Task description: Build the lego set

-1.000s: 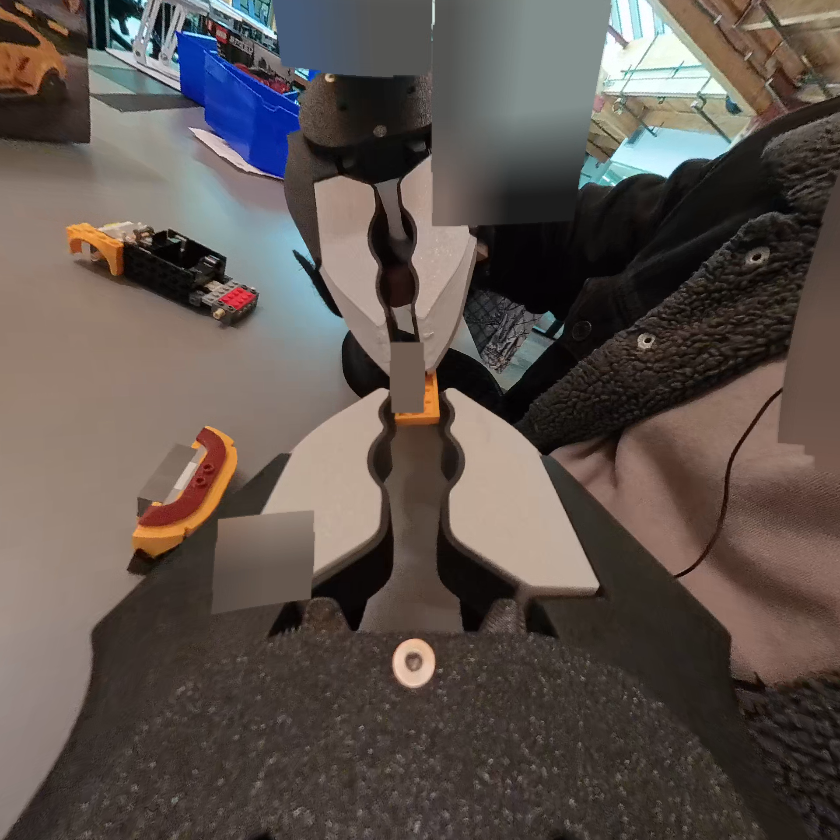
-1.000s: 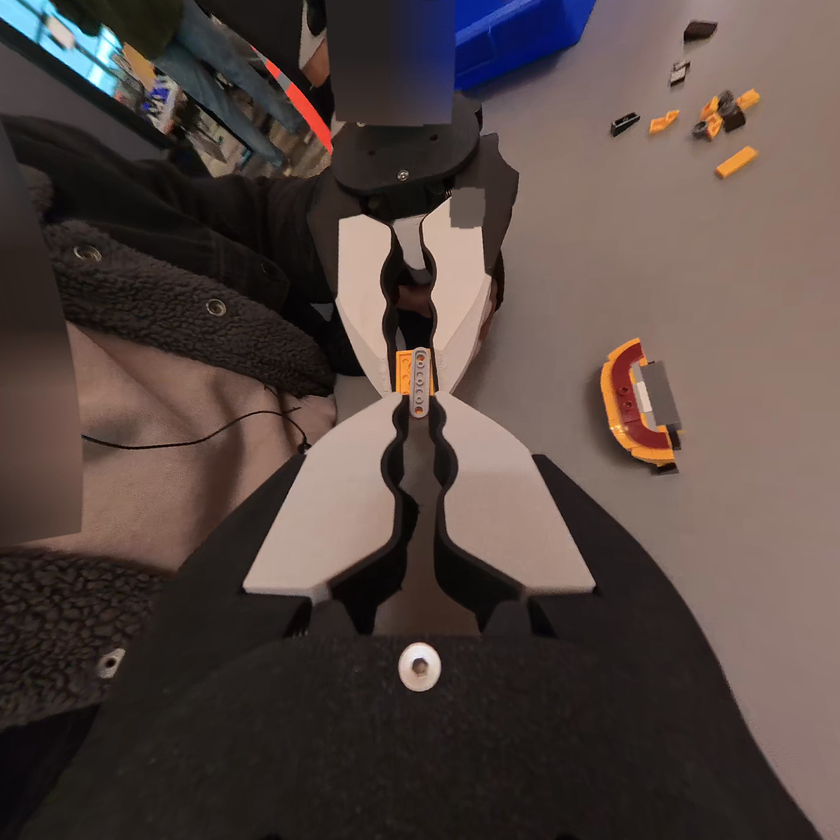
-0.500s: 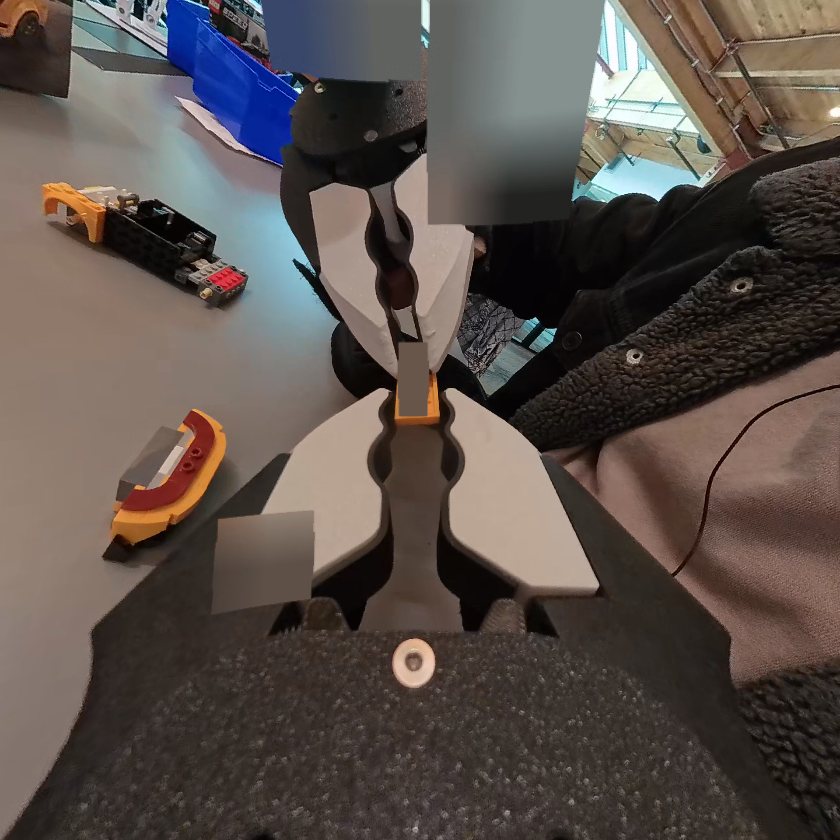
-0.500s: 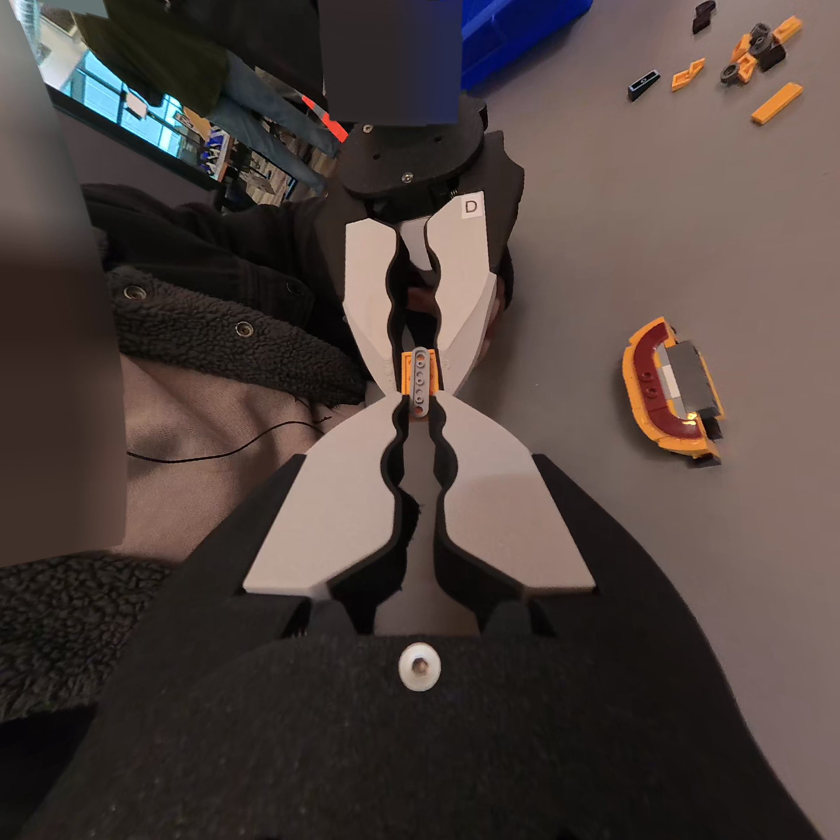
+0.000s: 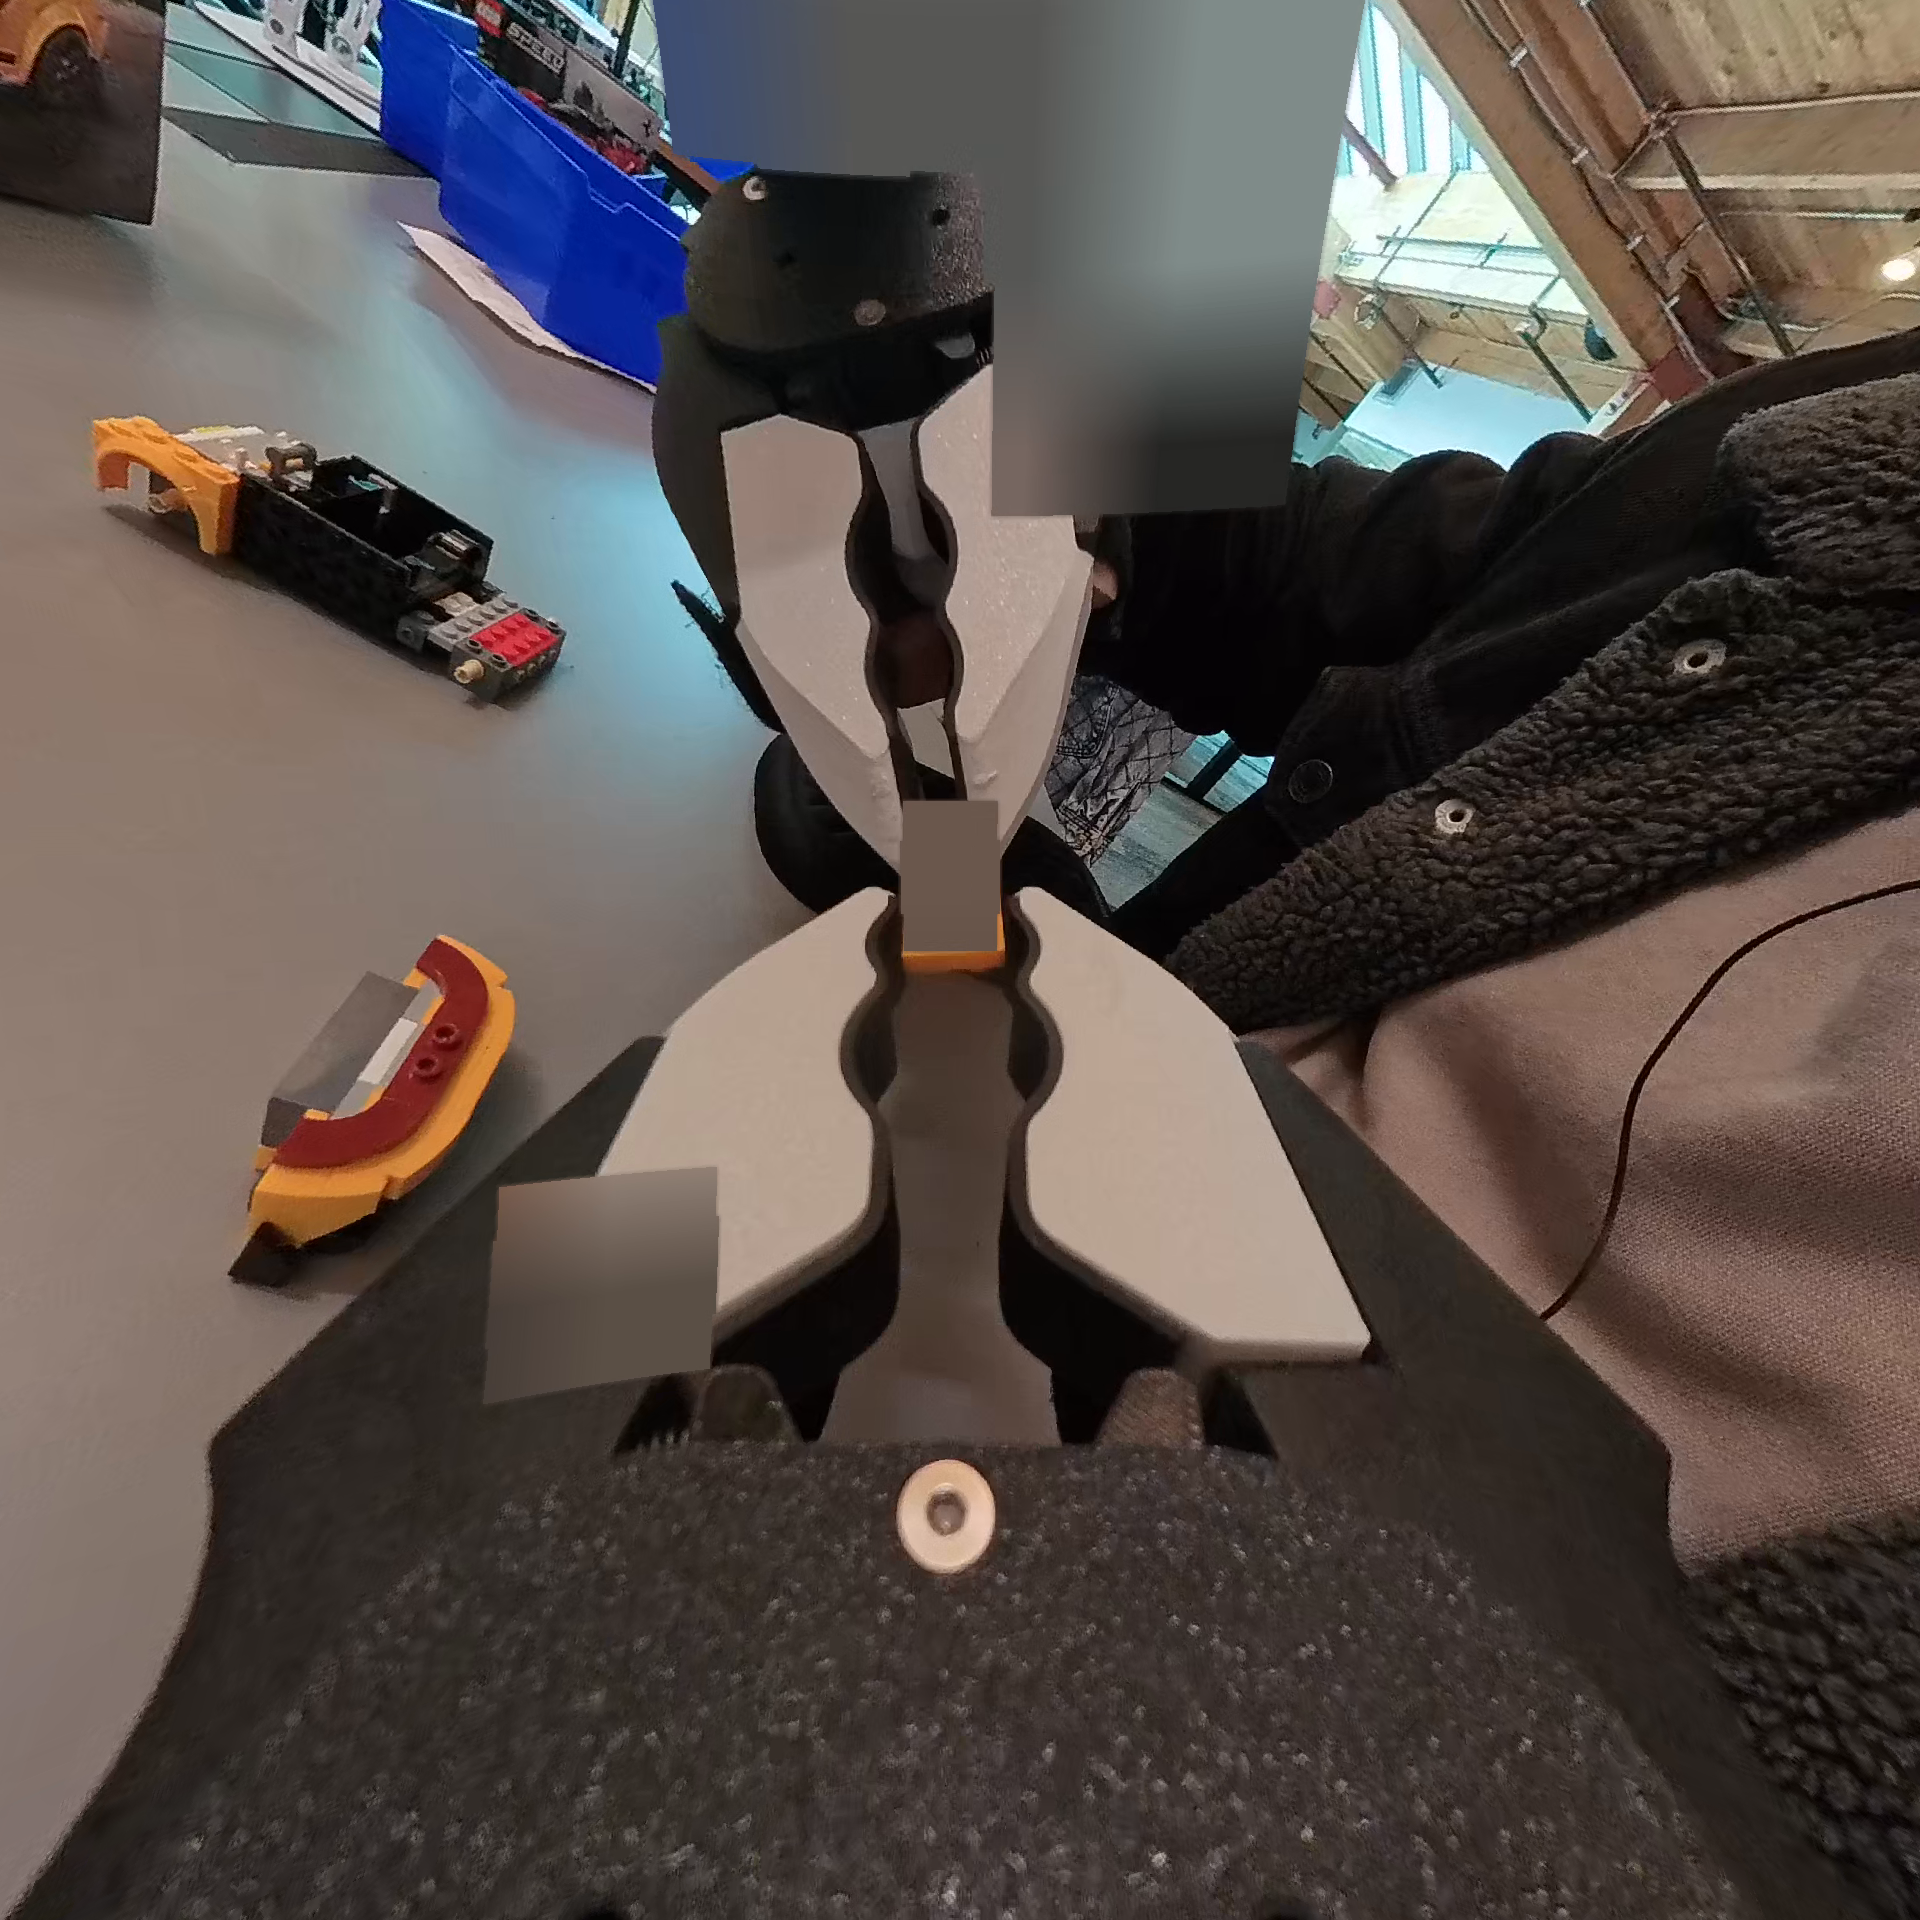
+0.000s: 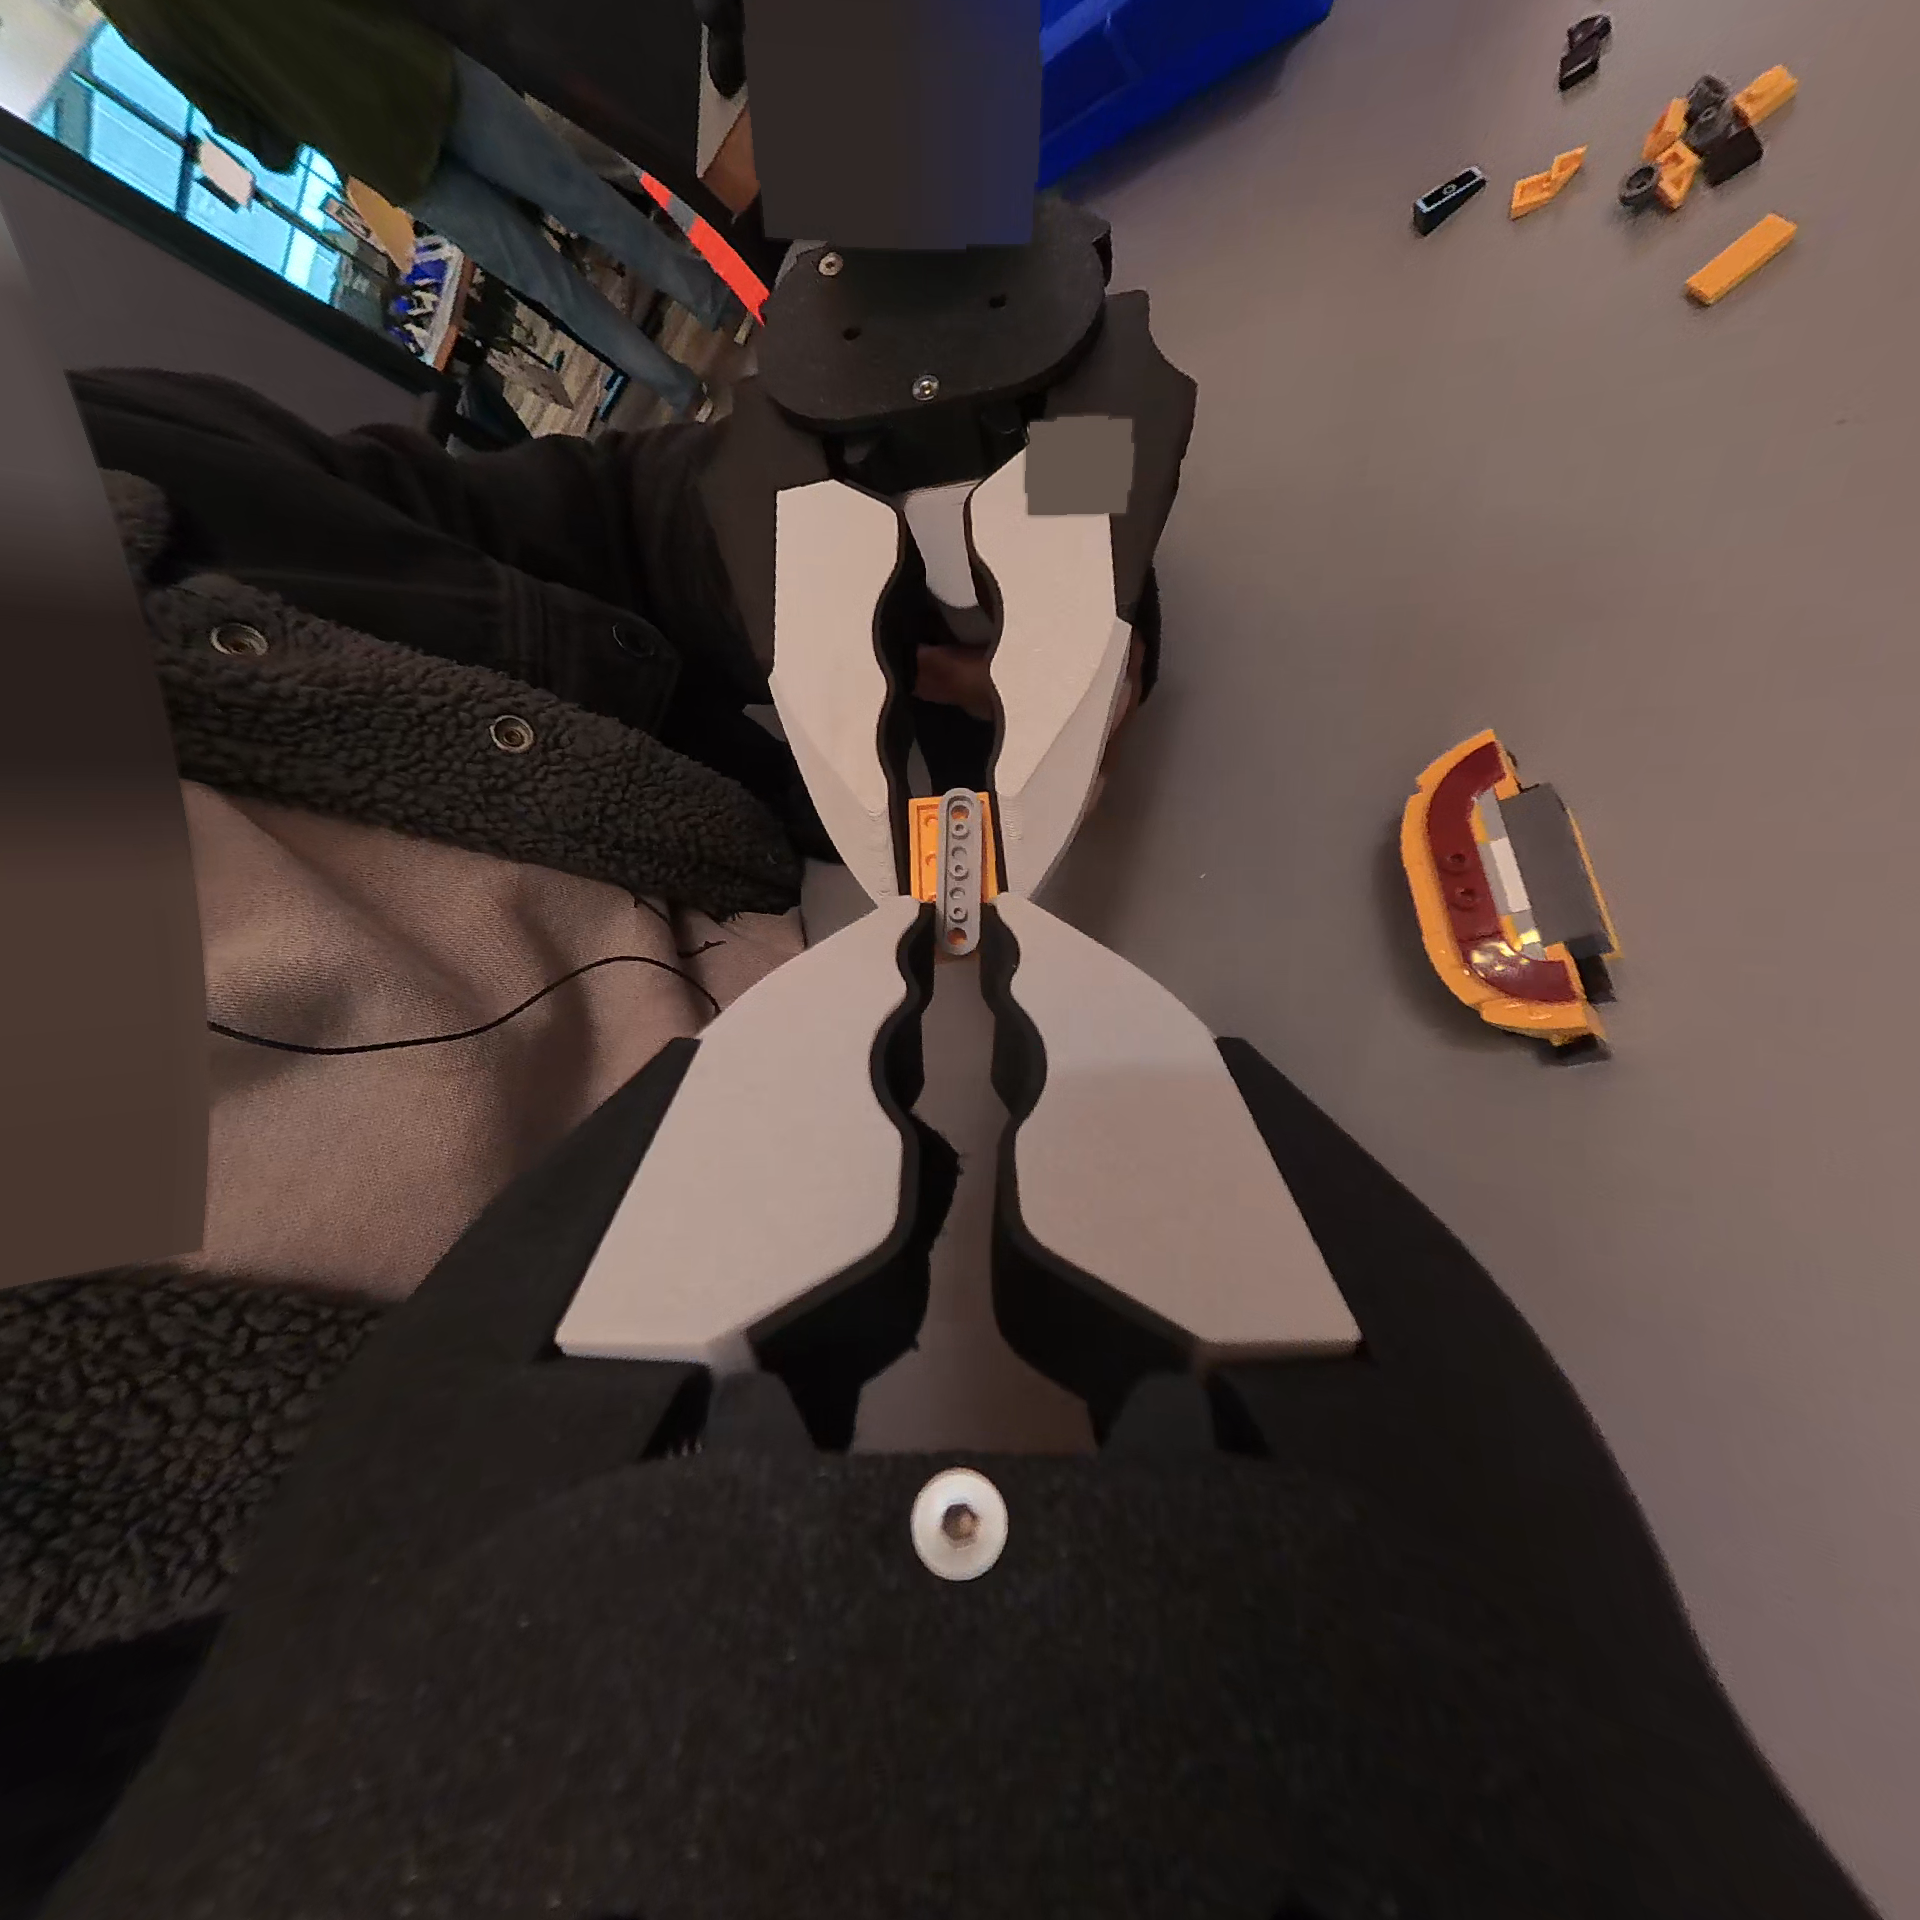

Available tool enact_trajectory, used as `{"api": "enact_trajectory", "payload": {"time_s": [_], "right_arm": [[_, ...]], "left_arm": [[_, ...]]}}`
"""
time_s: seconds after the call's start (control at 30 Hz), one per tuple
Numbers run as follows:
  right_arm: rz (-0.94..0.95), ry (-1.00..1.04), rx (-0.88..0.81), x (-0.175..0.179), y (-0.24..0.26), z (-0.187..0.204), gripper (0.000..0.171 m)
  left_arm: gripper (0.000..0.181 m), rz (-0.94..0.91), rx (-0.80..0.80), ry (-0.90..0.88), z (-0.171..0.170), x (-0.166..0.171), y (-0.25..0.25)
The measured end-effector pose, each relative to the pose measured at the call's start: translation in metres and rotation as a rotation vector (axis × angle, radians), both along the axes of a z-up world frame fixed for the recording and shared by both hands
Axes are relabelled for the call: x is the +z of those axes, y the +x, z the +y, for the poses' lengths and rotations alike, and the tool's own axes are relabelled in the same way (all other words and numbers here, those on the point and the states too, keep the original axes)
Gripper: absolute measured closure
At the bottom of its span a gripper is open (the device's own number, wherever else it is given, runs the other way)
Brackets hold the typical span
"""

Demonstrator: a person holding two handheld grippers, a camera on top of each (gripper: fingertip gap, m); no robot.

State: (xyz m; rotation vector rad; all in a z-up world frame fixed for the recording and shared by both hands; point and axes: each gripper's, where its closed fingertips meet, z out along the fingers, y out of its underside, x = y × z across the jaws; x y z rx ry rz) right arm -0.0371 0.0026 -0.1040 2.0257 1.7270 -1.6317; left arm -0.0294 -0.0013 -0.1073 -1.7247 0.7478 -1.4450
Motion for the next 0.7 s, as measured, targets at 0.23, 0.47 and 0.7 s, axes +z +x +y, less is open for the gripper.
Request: {"api": "enact_trajectory", "payload": {"time_s": [0.23,0.47,0.7], "right_arm": [[0.0,0.034,0.007,-0.0003,-0.0008,-0.0002,0.163],[0.015,0.056,0.011,0.0009,-0.0008,-0.0007,0.163],[0.036,0.198,0.024,0.0028,-0.001,-0.0022,0.163]], "left_arm": [[0.164,-0.009,0.003,-0.002,0.0008,0.0011,-0.0004],[0.164,-0.01,0.009,0.009,0.0016,0.0014,-0.0011],[0.164,-0.001,0.029,0.068,0.003,0.0032,-0.0022]]}}
